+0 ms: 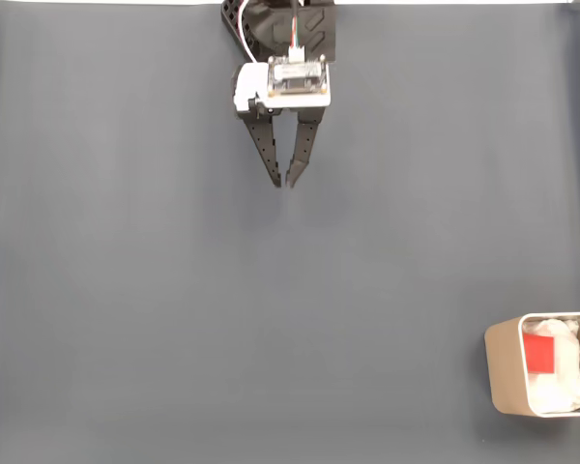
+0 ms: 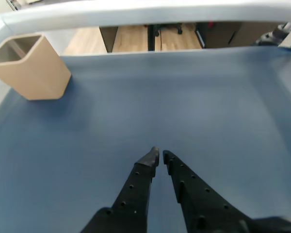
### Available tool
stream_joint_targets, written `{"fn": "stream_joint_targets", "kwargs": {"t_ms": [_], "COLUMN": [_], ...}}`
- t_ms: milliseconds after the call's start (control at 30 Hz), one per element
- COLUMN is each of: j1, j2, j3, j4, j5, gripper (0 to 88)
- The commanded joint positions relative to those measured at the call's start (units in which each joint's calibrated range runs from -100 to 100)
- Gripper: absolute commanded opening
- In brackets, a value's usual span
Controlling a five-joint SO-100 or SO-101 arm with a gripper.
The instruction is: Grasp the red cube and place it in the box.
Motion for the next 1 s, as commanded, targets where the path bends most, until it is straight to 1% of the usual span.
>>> {"fn": "stream_joint_targets", "kwargs": {"t_ms": [0, 133, 267, 600, 967], "j1": [0.7, -0.5, -1.2, -0.2, 0.8], "j2": [-4.4, -4.6, -4.6, -4.6, -4.6], "j3": [5.0, 6.5, 6.5, 6.5, 6.5], "j4": [4.3, 12.1, 17.0, 26.1, 27.5], "j5": [-0.4, -0.8, -2.1, 0.1, 0.6], "gripper": [0.0, 0.0, 0.0, 0.0, 0.0]}}
